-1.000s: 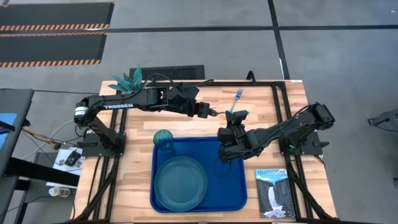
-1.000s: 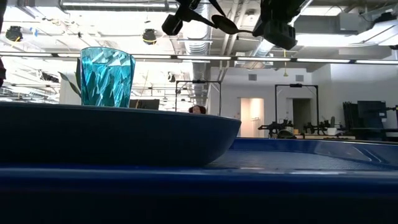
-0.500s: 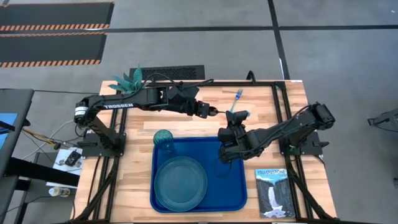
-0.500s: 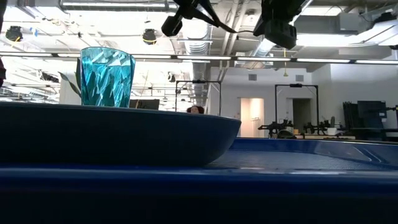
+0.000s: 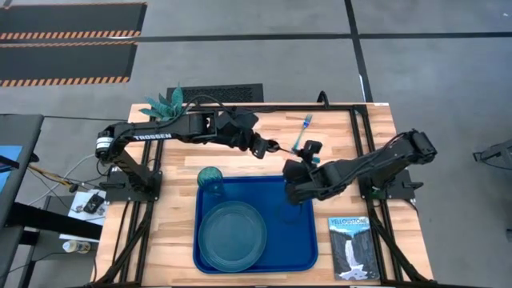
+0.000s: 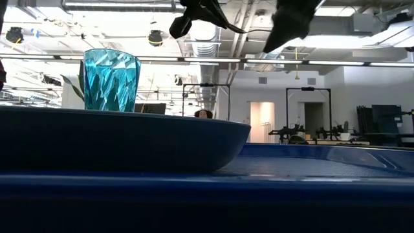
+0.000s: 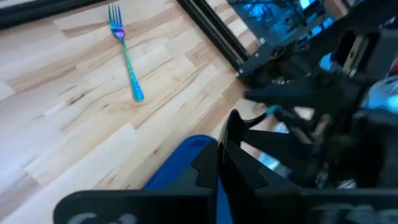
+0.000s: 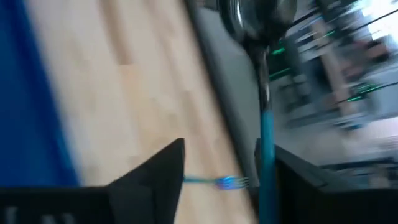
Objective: Pick and place plate/cup/fork/spoon on tray
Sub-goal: Put the blue spoon on the blue serving tray to the right of the blue plate
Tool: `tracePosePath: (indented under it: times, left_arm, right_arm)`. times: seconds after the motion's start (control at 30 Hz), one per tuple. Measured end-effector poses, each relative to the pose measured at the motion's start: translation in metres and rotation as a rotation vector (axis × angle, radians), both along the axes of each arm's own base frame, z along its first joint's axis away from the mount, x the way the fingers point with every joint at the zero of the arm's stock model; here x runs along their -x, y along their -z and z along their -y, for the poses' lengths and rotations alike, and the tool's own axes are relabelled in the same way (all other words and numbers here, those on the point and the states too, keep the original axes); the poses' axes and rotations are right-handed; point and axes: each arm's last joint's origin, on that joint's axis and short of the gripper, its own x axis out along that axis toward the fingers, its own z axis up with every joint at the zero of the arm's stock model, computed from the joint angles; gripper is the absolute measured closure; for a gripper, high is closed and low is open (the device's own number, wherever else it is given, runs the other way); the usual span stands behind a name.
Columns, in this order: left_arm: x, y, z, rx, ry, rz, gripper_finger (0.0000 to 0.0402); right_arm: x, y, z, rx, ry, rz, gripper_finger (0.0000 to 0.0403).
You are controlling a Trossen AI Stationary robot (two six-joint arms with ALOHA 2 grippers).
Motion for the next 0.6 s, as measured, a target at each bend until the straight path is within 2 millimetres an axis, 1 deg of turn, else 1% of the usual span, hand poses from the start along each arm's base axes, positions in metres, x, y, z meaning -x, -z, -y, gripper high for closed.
tracePosePath:
  times: [0.07,0.17,0.33,0.47,0.57,0.6]
  left_arm:
    - [0.001,0.001,0.000,-0.021,0.017,-0.021,0.0401]
    - [0.002,0.003,0.000,-0.061,0.051,-0.046,0.0401]
    - [0.006,0.007,0.000,-0.129,0.123,-0.119,0.0401]
    - [0.007,0.011,0.000,-0.178,0.161,-0.170,0.0401]
    - [0.004,0.015,0.001,-0.207,0.230,-0.187,0.0401]
    - [0.000,0.020,0.003,-0.214,0.269,-0.194,0.0401]
  right_arm:
    - [0.008,-0.004,-0.004,-0.081,-0.003,0.020,0.0158]
    - [0.022,-0.011,-0.012,-0.198,-0.014,0.026,0.0148]
    - [0.059,-0.022,-0.031,-0.431,-0.034,-0.041,0.0151]
    - [0.089,-0.031,-0.049,-0.639,-0.007,-0.062,0.0155]
    - [0.110,-0.036,-0.064,-0.710,-0.014,-0.040,0.0157]
    - [0.116,-0.038,-0.069,-0.721,-0.020,-0.031,0.0158]
